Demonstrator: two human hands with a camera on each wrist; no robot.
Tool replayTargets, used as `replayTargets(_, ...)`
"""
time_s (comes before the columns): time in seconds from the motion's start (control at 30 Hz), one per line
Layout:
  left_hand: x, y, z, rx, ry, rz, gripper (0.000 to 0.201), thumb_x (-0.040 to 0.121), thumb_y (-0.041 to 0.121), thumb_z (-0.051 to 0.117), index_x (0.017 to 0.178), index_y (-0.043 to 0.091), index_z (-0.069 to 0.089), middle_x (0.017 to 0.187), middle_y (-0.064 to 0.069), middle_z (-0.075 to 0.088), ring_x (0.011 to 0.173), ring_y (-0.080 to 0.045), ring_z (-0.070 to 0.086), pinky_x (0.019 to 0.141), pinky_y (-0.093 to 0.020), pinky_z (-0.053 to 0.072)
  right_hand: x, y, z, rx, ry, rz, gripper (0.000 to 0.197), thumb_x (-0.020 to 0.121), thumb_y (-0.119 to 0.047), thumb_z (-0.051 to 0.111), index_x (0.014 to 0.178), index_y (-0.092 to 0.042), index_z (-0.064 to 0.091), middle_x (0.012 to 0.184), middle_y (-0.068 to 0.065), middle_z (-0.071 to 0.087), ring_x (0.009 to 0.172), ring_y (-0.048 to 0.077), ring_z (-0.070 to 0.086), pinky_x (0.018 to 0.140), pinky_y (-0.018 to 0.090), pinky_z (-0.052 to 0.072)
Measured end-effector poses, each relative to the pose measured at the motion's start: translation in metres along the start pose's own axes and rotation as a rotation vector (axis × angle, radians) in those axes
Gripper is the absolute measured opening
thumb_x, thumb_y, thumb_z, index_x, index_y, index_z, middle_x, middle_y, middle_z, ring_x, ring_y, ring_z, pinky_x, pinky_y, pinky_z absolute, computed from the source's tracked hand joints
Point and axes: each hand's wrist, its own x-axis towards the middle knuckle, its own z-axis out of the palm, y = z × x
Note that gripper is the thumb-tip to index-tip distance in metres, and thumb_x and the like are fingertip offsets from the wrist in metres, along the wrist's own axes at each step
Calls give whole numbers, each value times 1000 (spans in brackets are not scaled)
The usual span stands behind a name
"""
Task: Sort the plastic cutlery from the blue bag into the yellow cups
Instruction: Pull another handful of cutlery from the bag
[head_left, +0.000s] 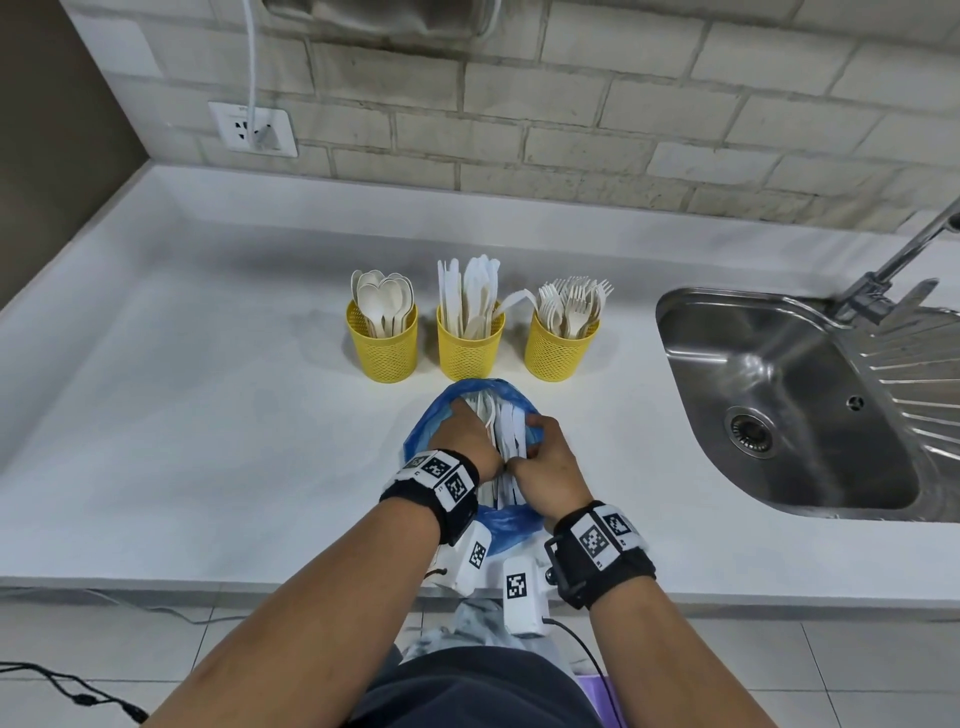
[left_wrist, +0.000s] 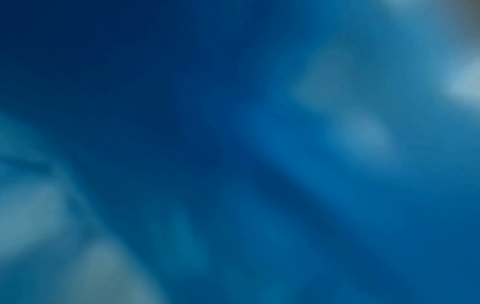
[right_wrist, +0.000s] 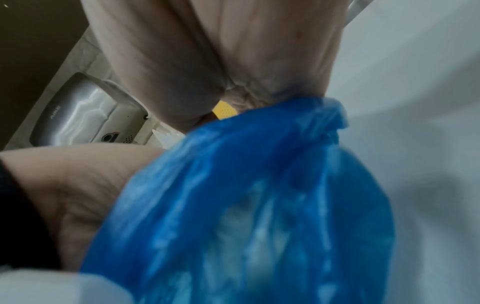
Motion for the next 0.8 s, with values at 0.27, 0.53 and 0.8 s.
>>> replayTargets(0.27,-2,-6,-8,-141,-46,-8,99,81,24,80,156,1,20,148,-12,50,135,-28,51,106,-33,43,0,-11,3,170,22,76,56,85,9,46,132,-20,46,107,0,62,107,26,64,94,46,57)
replayTargets(0.53,-7,-12,-19,-385,-181,-32,29,81,9,66,110,9,62,108,-10,69,99,-26,67,74,-28,53,4,-6,6,401,5,159,56,84,10,50,132,-19,50,119,17,65,105,37,70,83,57,61)
replayTargets(0.8,-6,-23,-23,-482,-260,-44,35,67,16,81,100,10,70,98,-10,76,92,-27,73,86,-40,61,10,3,10,418,50,150,60,56,-10,68,113,-23,56,117,20,68,104,35,71,90,59,58)
